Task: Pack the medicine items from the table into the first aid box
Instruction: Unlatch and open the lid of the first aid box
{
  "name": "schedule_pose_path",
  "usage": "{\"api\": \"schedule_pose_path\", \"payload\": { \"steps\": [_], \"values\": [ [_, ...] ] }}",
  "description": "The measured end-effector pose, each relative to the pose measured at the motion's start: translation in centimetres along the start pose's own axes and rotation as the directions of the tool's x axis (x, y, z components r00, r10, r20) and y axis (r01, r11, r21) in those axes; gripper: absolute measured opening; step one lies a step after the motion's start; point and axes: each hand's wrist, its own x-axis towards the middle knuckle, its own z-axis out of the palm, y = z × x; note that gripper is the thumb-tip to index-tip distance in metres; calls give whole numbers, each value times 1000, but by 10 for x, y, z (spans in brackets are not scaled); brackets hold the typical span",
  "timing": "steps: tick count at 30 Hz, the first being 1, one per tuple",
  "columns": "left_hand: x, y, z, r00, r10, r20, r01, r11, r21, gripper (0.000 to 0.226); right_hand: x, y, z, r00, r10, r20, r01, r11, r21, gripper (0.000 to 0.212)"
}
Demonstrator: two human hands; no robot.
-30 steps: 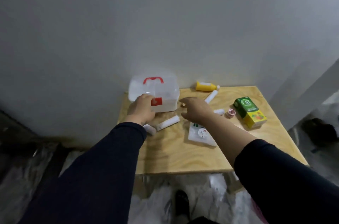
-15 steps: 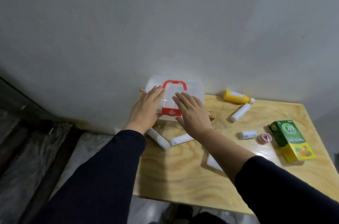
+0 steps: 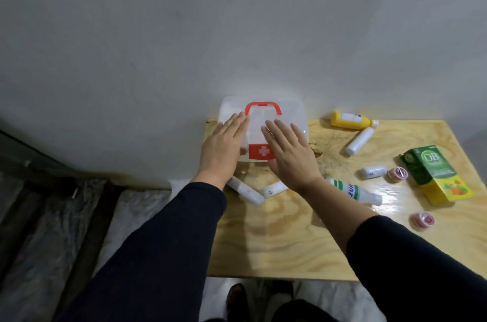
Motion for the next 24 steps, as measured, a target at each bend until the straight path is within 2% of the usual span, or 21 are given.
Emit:
{"api": "schedule_pose_path", "payload": {
  "steps": [2,6,10,14,19,21,24],
  "values": [
    [1,-2,-1,1000,26,14,-26,1000,8,79,-6,-1,-3,1000,-22,-13,21,999,-24,67],
    [2,-5,-7,997,81,15,-81,997,15,77,-13,-7,-7,995,-29,-91,25,999,-41,45],
    [1,-8,-14,993,116,26,-116,993,8,76,-14,-11,-16,991,-5,-131,0,999,-35,40],
    [5,-12,-29,983,182,-5,-182,983,24,66,-11,-7,-27,970,32,-242,-33,999,0,32],
    [19,-10,-60,979,204,-18,-205,979,-24,57,4,3,-46,954,75,-290,-60,996,61,34],
    [21,-7,-66,977,212,15,-211,977,-40,60,7,7,-48,951,94,-294,-63,992,114,30],
    [19,-3,-65,979,199,40,-196,979,-63,71,6,9,-48,952,154,-265,-94,970,225,38]
  ]
}}
